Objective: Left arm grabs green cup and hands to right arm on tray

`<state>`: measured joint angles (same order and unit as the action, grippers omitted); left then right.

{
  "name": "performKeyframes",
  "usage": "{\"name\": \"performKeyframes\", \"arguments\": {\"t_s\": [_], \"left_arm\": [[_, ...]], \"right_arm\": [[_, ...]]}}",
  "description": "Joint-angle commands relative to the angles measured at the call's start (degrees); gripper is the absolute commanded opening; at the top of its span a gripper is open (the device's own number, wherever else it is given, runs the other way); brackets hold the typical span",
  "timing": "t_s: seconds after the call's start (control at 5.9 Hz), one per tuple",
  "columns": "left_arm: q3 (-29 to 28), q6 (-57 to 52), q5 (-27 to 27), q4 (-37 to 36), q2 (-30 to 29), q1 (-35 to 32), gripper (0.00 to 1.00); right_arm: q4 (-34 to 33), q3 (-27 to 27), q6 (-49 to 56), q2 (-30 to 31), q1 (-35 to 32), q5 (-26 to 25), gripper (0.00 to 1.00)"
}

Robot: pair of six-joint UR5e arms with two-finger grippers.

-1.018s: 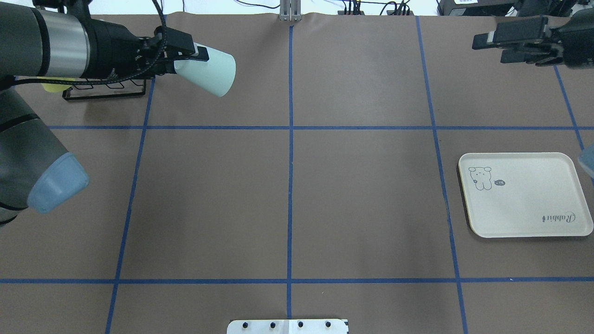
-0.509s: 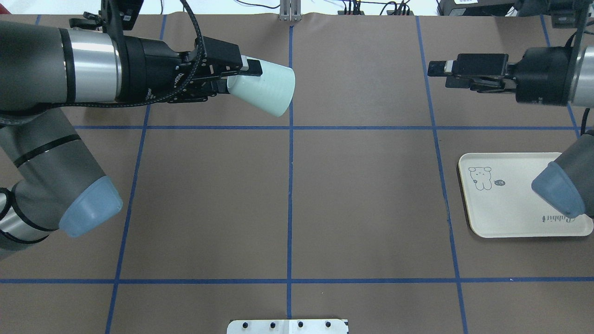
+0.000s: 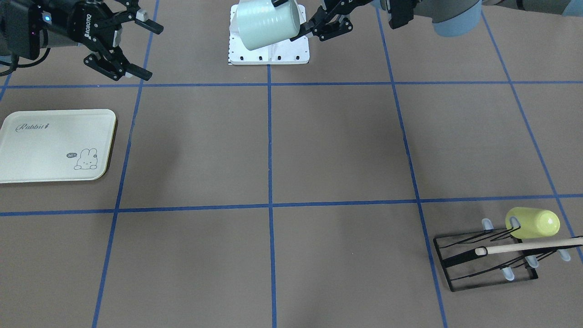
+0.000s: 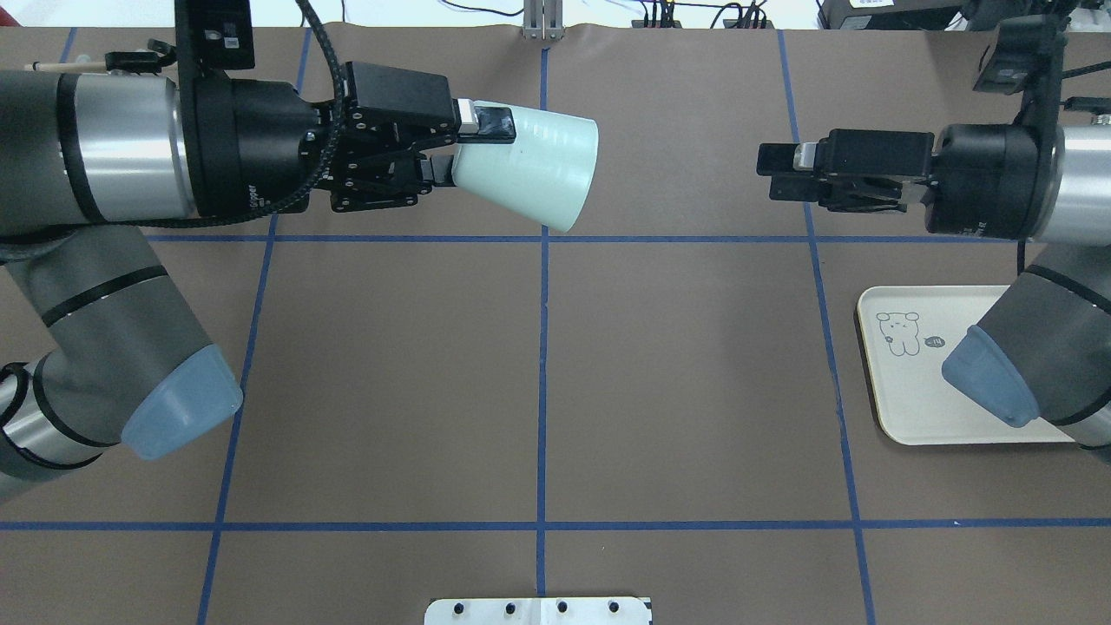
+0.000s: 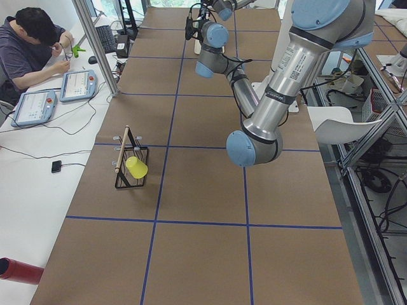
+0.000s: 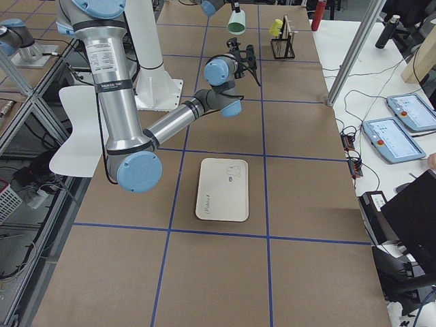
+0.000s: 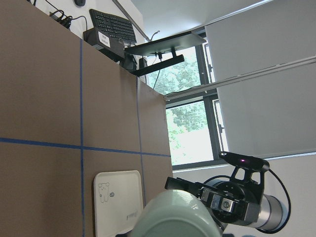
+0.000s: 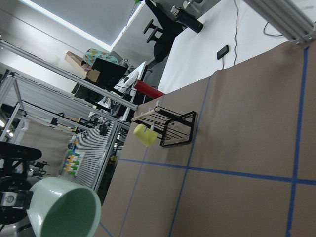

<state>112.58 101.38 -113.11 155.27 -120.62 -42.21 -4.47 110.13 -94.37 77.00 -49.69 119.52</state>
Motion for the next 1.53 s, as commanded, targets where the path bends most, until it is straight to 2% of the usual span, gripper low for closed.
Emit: {"name": "performKeyframes", "arguments": {"t_s": [0.0, 0.34, 0.68, 1.02, 1.19, 1.36], "left_arm": [[0.01, 3.1, 0.0, 2.14, -0.57, 0.46, 0.0], [-0.69, 3.3, 0.0, 3.02, -0.58, 0.99, 0.0], [-0.52, 4.17, 0.0, 2.93, -0.4, 1.52, 0.0], [0.7, 4.71, -1.14, 2.93, 0.47, 1.61, 0.0], [1.06, 4.71, -5.58, 3.02, 1.17, 1.43, 0.0], [2.81, 4.88, -7.72, 3.11, 3.27, 1.43, 0.0]], "right_arm": [[7.69, -0.09, -7.72, -2.1, 2.31, -0.95, 1.0], [15.78, -0.09, -10.3, -2.91, 14.91, -15.65, 0.98], [16.68, -0.09, -10.3, -5.8, 18.82, -20.53, 0.94], [16.86, -0.09, -10.39, -6.51, 18.93, -22.48, 0.93], [16.69, -0.09, -10.48, -6.51, 18.84, -23.62, 0.93], [16.34, -0.09, -11.0, -6.77, 18.84, -24.76, 0.92]]}}
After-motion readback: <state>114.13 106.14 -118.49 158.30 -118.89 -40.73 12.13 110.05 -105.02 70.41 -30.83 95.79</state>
